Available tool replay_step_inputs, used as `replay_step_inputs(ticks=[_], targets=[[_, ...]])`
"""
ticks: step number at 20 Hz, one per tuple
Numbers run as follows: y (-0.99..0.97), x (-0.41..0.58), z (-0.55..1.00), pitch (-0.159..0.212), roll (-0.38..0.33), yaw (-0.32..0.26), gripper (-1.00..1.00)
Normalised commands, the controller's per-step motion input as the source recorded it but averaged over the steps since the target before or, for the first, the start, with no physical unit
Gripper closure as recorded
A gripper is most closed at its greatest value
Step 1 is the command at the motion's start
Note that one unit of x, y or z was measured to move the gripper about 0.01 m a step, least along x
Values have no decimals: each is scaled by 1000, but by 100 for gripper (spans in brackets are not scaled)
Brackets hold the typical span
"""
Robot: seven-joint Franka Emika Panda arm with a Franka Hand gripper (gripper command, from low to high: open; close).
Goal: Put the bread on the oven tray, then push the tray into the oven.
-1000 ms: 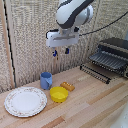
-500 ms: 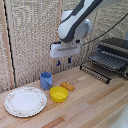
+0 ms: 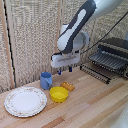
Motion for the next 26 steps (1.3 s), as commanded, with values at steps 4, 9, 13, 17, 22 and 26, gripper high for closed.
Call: replay_step_inputs(ticks=[4, 9, 13, 17, 22, 26], targets=[[-283, 22, -394, 34, -59, 98, -100], [-235, 80, -294, 52, -34, 111, -100], [-7, 54, -229, 15, -7, 44, -100], [0, 96, -191, 0, -11, 58, -100], [0, 118, -186, -3, -39, 73, -100], [50, 26, -38, 0, -35, 5, 100]])
